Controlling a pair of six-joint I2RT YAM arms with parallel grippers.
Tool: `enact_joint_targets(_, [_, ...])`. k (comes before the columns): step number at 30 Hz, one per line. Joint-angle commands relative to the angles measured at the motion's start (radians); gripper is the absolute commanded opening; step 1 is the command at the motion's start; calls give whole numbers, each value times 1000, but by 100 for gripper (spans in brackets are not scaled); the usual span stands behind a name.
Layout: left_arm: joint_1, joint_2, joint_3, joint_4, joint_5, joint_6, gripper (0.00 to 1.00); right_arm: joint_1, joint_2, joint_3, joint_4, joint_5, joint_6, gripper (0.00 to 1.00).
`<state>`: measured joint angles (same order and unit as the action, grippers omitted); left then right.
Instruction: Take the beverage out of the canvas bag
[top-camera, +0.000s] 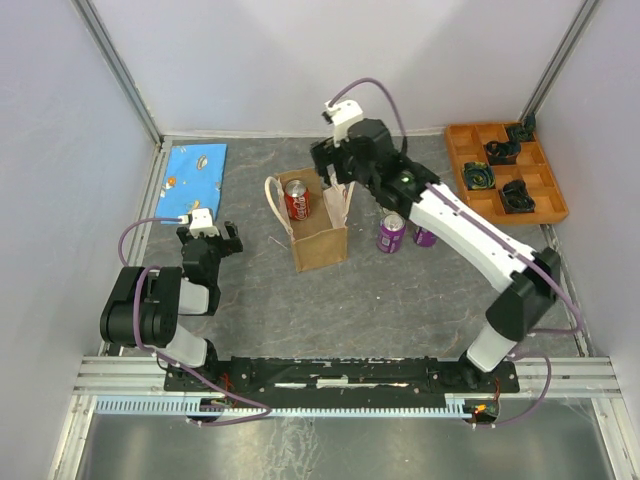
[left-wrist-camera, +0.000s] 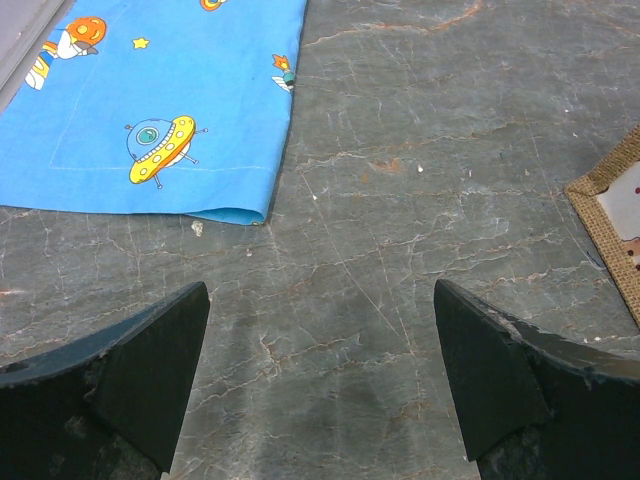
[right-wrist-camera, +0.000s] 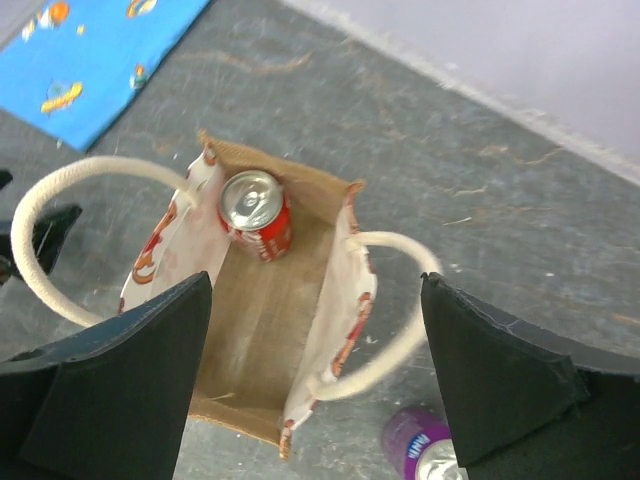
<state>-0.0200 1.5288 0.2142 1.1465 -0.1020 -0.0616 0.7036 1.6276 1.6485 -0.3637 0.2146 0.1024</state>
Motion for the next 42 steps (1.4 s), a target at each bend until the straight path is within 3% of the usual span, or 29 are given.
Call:
enact_joint_targets(1, [-4,-10,19,34,-11,43,99,36,92,98,-34,-70,-26,92])
enact_joint_targets(15, [-5,-9,20,34,-10,43,99,71,352,234,-52,-86,44,92])
enact_joint_targets(28, [-4,-9,19,34,-12,43,99,74,497,308,-13,-47,55,99])
enact_joint_targets(42, [-5,-9,19,33,-11,43,99,74,632,379,35,-23,39,99])
